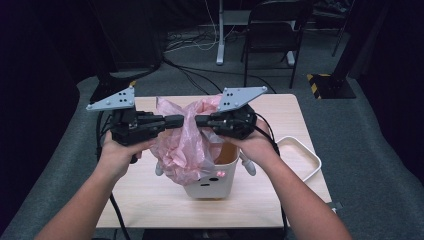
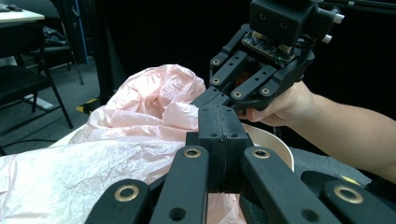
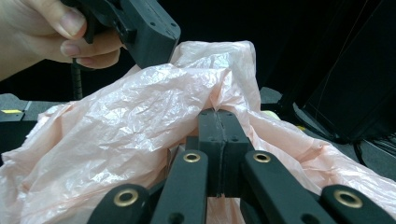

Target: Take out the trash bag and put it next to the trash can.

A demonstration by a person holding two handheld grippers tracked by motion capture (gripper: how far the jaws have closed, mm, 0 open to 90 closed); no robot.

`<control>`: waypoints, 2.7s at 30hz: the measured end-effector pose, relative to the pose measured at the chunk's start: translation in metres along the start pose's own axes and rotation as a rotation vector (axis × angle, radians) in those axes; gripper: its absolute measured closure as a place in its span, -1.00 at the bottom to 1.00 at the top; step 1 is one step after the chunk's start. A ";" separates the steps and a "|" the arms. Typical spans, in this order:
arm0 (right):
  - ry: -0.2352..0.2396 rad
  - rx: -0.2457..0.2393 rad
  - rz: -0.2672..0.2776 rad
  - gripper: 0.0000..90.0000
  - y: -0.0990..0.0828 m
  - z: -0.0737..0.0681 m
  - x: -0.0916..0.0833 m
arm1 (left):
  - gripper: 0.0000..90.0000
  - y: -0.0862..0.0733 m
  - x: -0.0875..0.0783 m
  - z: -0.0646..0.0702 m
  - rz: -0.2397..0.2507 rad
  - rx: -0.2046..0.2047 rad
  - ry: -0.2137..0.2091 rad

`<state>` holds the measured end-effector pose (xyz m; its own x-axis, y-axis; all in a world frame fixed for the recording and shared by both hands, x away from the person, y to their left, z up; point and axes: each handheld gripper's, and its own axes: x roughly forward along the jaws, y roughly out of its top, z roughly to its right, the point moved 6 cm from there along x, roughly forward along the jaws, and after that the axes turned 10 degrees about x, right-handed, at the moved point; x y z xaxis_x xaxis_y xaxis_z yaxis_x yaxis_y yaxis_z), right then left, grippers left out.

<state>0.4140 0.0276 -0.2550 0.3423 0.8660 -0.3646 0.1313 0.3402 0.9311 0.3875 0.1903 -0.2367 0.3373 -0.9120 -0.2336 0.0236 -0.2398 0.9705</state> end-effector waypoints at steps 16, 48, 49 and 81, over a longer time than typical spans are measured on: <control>-0.008 -0.004 -0.010 0.99 -0.002 0.001 0.004 | 0.06 -0.004 0.008 0.003 0.013 -0.007 -0.002; -0.017 -0.016 0.046 0.63 -0.002 -0.010 -0.016 | 0.98 -0.015 -0.013 -0.017 -0.088 0.019 0.166; -0.021 -0.013 0.049 0.62 -0.002 -0.009 -0.017 | 0.98 -0.016 -0.015 -0.019 -0.090 0.018 0.179; -0.004 -0.010 0.069 0.64 -0.013 -0.016 -0.026 | 0.01 -0.063 -0.016 -0.057 -0.128 -0.148 0.261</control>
<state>0.3884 0.0061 -0.2577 0.3535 0.8862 -0.2994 0.0975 0.2834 0.9540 0.4340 0.2390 -0.2903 0.5523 -0.7567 -0.3498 0.2117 -0.2785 0.9368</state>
